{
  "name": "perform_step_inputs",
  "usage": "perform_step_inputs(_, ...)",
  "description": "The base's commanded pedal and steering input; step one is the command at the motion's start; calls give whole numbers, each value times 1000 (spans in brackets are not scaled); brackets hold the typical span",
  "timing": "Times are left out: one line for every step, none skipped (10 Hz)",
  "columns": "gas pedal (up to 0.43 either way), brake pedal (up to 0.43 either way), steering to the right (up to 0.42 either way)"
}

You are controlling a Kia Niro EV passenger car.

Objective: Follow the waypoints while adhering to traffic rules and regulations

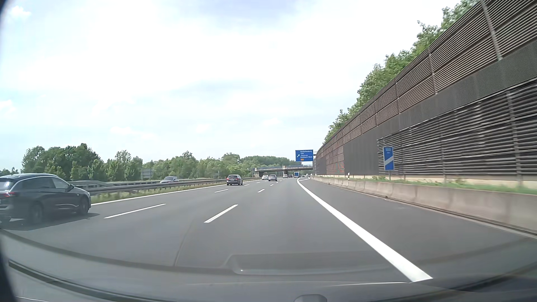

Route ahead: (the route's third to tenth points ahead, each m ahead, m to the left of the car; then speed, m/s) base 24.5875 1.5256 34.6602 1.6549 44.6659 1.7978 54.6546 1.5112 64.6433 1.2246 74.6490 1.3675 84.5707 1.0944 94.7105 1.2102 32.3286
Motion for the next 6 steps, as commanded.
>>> perform_step_inputs(248,0,2)
perform_step_inputs(240,0,2)
perform_step_inputs(228,0,2)
perform_step_inputs(228,0,2)
perform_step_inputs(228,0,2)
perform_step_inputs(228,0,2)
